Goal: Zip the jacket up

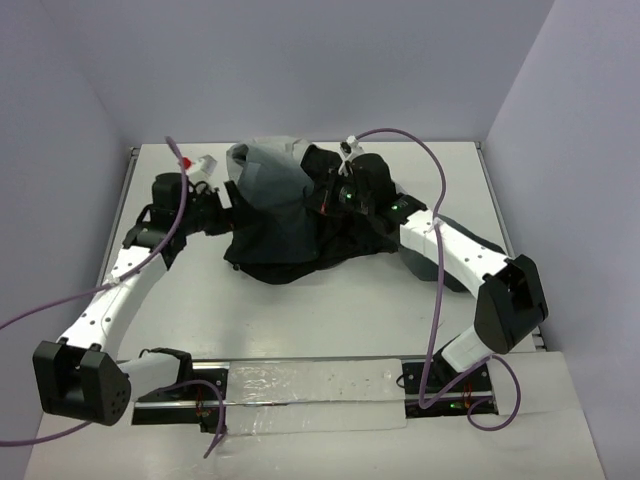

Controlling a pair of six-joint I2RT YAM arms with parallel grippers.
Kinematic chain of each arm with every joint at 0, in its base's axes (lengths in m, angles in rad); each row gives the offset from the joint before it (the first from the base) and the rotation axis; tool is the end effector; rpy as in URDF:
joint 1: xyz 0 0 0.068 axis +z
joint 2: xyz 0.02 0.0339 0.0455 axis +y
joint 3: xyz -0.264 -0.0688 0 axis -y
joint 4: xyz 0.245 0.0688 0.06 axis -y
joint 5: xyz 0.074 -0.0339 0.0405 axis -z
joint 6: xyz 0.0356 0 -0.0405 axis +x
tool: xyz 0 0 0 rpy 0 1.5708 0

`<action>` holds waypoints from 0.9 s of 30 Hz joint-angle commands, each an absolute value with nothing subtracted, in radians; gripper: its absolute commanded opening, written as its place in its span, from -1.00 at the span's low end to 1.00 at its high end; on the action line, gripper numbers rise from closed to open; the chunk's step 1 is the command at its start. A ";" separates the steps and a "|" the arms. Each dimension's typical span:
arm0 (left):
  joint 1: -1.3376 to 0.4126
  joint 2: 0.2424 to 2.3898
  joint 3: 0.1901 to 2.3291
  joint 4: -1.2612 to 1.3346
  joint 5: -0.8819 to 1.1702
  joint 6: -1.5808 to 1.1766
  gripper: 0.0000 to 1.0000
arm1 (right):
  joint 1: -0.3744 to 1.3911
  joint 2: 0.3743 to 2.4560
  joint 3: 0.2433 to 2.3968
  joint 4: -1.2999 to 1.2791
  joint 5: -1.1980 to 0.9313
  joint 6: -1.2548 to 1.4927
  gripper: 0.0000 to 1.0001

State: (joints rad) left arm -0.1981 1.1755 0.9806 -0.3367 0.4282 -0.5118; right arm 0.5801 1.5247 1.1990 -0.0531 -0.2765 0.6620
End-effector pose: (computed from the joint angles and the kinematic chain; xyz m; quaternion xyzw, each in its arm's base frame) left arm 0.2540 -0.0661 0.3146 -0.0283 0.8543 -0.3416 0.3909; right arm 0.2956 0.2053 0.3156 -0.0437 0.8222 0.4163 0.3858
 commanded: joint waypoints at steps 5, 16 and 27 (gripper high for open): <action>-0.541 1.143 0.925 -0.339 0.123 -0.581 0.91 | 0.563 1.468 1.296 -0.178 -0.283 0.633 -1.00; -0.815 1.318 0.928 -0.161 -0.224 -0.631 0.99 | 0.564 1.435 1.301 -0.190 -0.301 0.658 -1.00; -0.844 1.454 0.986 -0.089 -0.251 -0.615 0.95 | 0.563 1.439 1.316 -0.190 -0.326 0.663 -1.00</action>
